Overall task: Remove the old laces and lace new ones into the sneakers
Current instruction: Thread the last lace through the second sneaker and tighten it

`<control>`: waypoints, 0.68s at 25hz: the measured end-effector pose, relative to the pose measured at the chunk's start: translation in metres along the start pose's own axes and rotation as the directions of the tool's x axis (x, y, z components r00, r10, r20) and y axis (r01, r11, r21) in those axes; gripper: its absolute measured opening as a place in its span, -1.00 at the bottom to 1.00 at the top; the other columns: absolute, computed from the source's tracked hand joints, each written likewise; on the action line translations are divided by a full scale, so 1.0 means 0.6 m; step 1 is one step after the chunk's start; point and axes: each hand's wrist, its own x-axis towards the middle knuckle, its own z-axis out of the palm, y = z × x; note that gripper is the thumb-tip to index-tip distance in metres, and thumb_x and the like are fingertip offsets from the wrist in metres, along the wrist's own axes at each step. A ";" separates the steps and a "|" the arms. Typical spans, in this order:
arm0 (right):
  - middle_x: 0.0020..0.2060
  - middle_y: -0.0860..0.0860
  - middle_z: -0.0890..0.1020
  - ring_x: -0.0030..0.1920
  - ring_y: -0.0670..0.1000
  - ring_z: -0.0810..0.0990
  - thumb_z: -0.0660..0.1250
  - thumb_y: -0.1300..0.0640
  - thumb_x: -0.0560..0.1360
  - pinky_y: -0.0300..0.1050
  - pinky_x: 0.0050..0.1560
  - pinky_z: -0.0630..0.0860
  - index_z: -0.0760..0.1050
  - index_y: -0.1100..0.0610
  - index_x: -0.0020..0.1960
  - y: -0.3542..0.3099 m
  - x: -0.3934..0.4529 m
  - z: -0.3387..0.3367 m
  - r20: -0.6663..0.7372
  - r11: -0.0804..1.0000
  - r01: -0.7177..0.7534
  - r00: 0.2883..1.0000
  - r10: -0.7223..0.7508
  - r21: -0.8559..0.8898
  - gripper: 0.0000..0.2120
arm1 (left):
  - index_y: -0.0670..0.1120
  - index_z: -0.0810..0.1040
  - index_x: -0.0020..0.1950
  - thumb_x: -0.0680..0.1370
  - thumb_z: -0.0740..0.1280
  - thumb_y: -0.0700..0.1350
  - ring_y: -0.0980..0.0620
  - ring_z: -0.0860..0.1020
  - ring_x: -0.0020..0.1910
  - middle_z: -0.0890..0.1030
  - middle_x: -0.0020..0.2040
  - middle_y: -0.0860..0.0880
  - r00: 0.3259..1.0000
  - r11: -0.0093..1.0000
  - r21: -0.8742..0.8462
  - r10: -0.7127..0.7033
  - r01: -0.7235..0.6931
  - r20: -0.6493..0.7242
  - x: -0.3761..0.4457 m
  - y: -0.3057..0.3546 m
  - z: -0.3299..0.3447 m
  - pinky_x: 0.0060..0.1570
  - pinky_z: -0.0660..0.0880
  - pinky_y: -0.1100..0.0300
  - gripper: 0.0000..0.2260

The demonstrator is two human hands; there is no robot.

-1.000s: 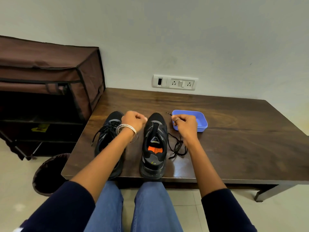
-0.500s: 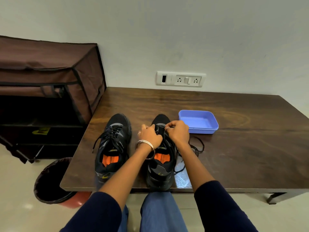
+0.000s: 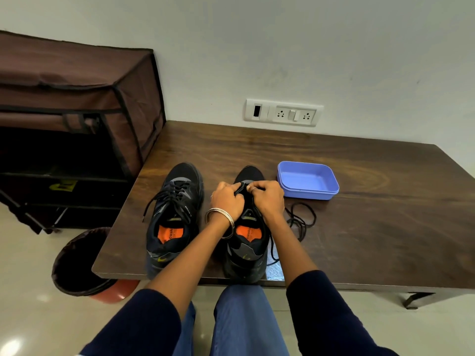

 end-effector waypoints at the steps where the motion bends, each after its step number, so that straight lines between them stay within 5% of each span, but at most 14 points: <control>1: -0.12 -0.05 0.70 -0.04 0.04 0.63 0.39 0.03 0.45 -0.04 -0.06 0.56 0.68 -0.03 -0.14 0.001 -0.001 0.000 0.002 0.999 -0.004 1.000 0.004 0.032 -0.90 | -0.06 0.47 0.38 0.55 0.20 -0.20 -0.13 0.45 0.24 0.45 0.26 -0.10 1.000 1.000 -0.001 -0.001 0.001 0.005 0.001 0.000 0.001 0.32 0.33 0.05 -0.60; 6: -0.16 -0.08 0.70 -0.05 0.02 0.63 0.40 0.06 0.41 0.02 -0.03 0.58 0.65 -0.07 -0.28 -0.002 0.002 0.001 0.002 0.997 -0.038 0.999 0.038 0.071 -0.89 | -0.05 0.46 0.39 0.53 0.23 -0.19 -0.11 0.44 0.26 0.45 0.27 -0.09 0.997 1.000 -0.010 -0.005 0.006 0.071 0.013 -0.001 -0.007 0.30 0.34 0.11 -0.59; 11: -0.04 -0.02 0.70 0.02 0.05 0.61 0.41 0.03 0.46 -0.02 0.00 0.56 0.69 -0.04 -0.05 -0.013 0.005 -0.003 0.045 1.000 -0.020 0.999 0.021 -0.021 -0.89 | -0.03 0.43 0.41 0.52 0.27 -0.20 -0.06 0.43 0.25 0.42 0.26 -0.07 0.987 0.999 -0.030 -0.022 0.027 0.158 0.023 -0.006 -0.021 0.18 0.33 0.24 -0.55; 17: -0.20 -0.04 0.69 -0.03 0.10 0.63 0.38 0.05 0.29 0.11 0.06 0.56 0.65 -0.10 -0.36 -0.011 0.009 0.010 0.056 0.983 -0.152 0.988 0.146 0.102 -0.89 | -0.02 0.45 0.40 0.51 0.28 -0.20 -0.03 0.43 0.25 0.41 0.28 -0.04 0.989 0.990 -0.122 -0.056 0.074 0.140 0.023 -0.010 -0.012 0.22 0.35 0.24 -0.56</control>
